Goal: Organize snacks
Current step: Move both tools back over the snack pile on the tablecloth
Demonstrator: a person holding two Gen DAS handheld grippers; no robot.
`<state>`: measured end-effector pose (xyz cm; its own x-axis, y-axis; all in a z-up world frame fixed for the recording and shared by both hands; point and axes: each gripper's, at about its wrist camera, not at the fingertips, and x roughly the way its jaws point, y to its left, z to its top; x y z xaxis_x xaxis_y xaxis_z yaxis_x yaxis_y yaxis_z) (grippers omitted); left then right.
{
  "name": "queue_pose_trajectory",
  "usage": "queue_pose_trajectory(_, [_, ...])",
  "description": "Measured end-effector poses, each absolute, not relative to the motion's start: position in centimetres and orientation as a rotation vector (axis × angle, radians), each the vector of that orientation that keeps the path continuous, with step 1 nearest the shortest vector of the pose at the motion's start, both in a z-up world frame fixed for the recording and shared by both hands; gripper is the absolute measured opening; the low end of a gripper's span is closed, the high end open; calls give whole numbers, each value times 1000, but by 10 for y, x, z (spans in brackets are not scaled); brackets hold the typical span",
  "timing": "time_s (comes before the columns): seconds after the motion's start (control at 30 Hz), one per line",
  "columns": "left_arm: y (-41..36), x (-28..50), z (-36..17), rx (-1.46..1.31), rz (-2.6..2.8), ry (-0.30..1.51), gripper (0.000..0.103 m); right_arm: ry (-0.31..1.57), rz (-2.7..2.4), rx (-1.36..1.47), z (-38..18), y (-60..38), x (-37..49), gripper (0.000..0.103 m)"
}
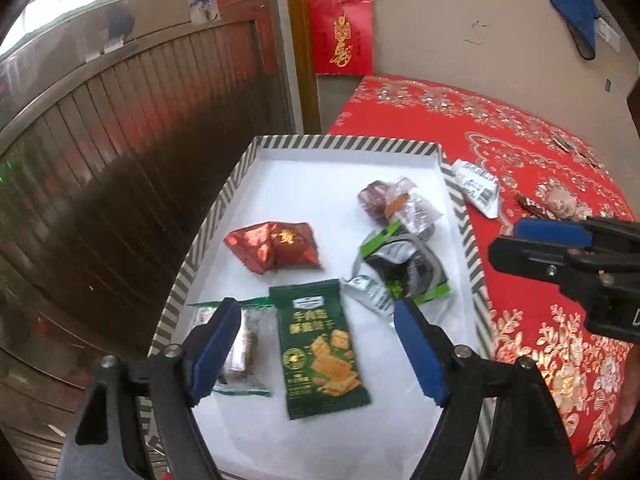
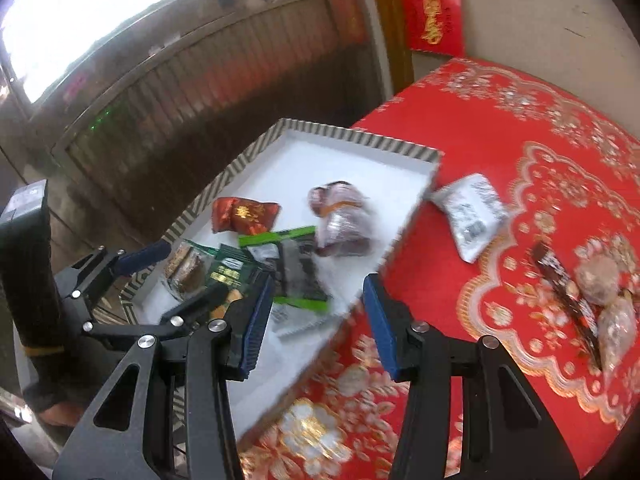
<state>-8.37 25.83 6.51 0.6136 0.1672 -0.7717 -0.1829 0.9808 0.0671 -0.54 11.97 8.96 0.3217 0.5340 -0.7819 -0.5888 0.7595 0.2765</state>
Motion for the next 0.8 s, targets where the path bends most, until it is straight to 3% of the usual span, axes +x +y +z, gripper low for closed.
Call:
queue_pose_trajectory(0.53, [196,-50,76,-54,108,917,86,999,509,54,83,-7,1,47])
queue_pose_trajectory(0.8, [164,-11,84,-181,69,958,86,995,457,115,79,-58,-1,53])
